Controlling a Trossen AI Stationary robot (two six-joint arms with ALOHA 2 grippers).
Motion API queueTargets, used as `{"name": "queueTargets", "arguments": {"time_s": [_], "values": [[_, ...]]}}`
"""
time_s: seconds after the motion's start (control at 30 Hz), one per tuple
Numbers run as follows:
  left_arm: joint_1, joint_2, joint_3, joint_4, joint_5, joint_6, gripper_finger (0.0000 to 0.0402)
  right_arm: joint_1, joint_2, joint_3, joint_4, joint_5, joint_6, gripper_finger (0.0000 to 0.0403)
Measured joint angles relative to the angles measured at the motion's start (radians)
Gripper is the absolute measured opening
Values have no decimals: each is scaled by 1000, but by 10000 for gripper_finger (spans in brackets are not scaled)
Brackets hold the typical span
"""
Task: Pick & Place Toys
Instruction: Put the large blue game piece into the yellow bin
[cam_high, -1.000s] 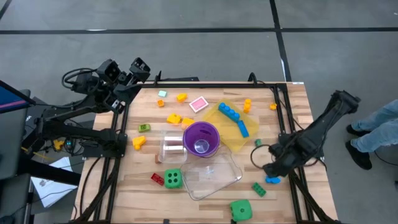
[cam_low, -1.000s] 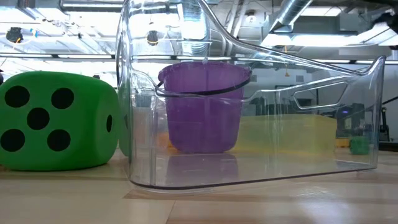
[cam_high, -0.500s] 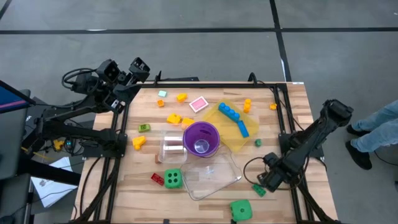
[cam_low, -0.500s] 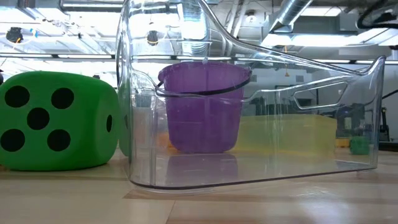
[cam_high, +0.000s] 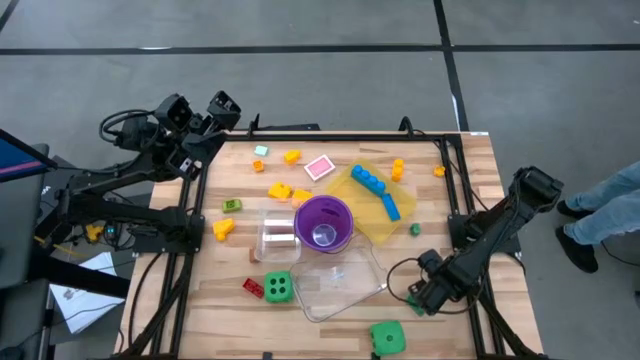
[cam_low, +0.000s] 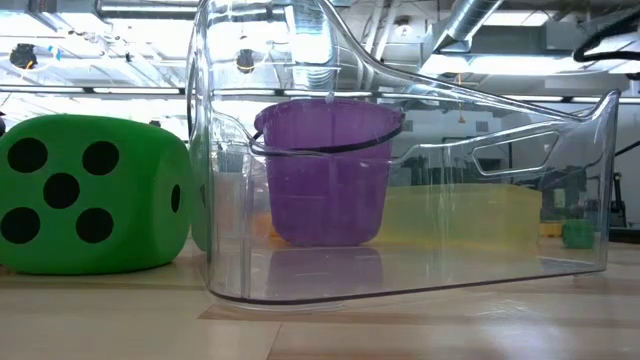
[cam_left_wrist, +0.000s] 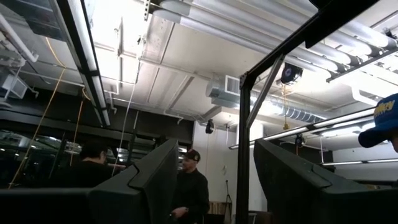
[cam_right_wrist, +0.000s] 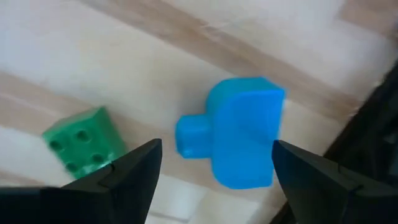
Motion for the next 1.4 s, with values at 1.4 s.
{"name": "queueTargets", "arguments": {"time_s": [1.4], "values": [[0, 0, 0, 0, -23, 3, 205, 26, -3, -132, 184, 7, 43, 293]]}}
